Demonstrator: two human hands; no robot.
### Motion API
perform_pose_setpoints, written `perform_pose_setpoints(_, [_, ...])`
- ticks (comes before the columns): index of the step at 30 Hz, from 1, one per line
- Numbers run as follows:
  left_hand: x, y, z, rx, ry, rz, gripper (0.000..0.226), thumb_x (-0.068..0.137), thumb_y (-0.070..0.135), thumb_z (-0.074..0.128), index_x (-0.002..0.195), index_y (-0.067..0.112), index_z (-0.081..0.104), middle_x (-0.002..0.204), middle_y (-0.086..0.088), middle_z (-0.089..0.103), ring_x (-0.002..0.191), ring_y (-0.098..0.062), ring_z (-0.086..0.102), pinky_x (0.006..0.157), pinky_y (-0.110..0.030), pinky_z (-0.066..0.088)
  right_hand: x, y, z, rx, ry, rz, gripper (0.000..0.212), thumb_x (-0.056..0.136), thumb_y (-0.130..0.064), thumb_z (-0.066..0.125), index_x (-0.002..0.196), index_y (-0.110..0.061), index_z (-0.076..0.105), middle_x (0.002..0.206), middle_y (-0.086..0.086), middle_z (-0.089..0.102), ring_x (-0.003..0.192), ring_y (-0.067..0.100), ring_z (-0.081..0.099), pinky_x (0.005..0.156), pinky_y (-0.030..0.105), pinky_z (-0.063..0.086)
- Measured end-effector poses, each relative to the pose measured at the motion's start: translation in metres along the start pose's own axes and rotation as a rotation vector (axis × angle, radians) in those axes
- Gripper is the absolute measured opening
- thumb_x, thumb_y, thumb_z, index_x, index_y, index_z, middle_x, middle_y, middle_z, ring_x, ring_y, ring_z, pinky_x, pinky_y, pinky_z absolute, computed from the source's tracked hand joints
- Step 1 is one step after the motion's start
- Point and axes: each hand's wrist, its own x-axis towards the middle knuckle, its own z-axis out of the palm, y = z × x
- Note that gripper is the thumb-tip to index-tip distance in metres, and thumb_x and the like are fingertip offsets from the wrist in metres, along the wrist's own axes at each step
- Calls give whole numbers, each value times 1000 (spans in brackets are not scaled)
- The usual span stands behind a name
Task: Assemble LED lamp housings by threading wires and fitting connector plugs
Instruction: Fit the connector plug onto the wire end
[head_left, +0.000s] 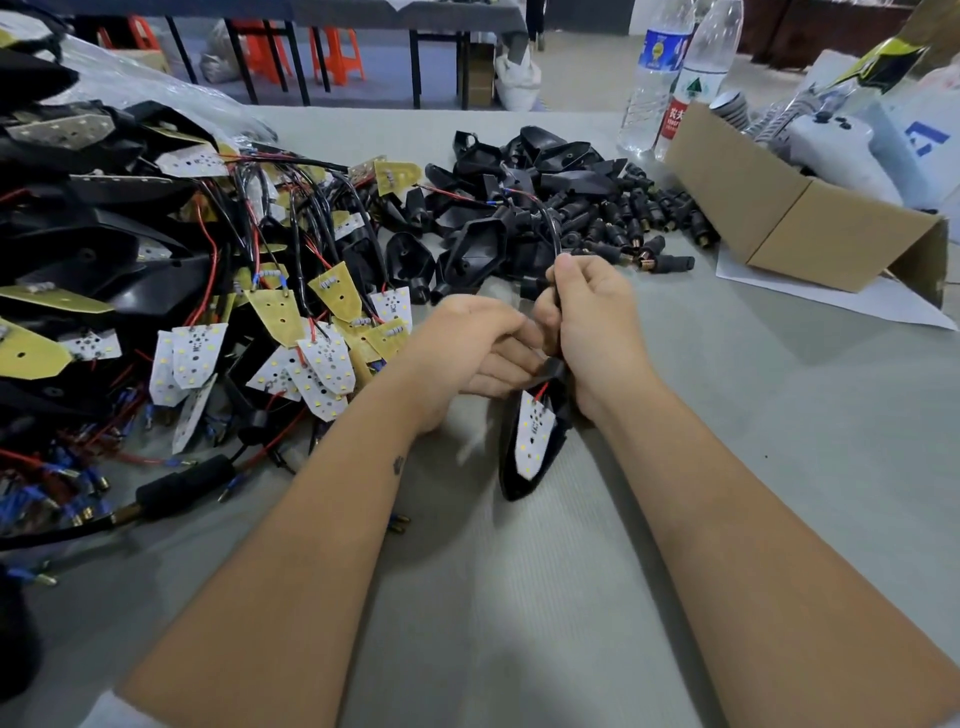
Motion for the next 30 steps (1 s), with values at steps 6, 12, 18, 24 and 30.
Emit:
perform_pose_setpoints(6, [5,1,-12,-332,222,70,27,105,24,40,101,10,63,80,-5,74,75,-20,73,60,-30,59,-9,-2,6,-96,-134,-34,23,105,-17,40,83,-15,46,41,-11,40,36,2,31,41,16,28])
perform_pose_setpoints(12, [8,1,-27,-701,285,158,42,107,38,25,115,11,57,92,-4,75,85,-19,73,72,-32,58,-18,-1,10,-270,-378,-114,21,102,-15,47,82,-11,54,44,-3,49,39,3,36,44,14,32])
perform_pose_setpoints(18, [5,1,-33,-829,435,225,27,106,34,34,101,21,57,63,3,64,60,-14,63,61,-26,53,-19,-1,11,-304,-487,-66,24,99,-17,53,75,-14,58,48,-2,56,46,8,40,49,20,32])
perform_pose_setpoints(24, [6,1,-39,-948,460,305,29,107,25,36,88,13,54,61,1,62,59,-14,64,60,-27,54,-18,-6,6,-274,-554,5,28,94,-11,54,66,-11,56,45,2,50,39,6,39,41,11,32])
perform_pose_setpoints(30, [11,1,-39,-921,465,314,31,108,21,32,88,11,54,53,4,44,46,-8,43,47,-20,42,-20,-7,5,-305,-562,-7,25,91,-10,56,68,-2,56,46,1,47,39,6,38,41,13,31])
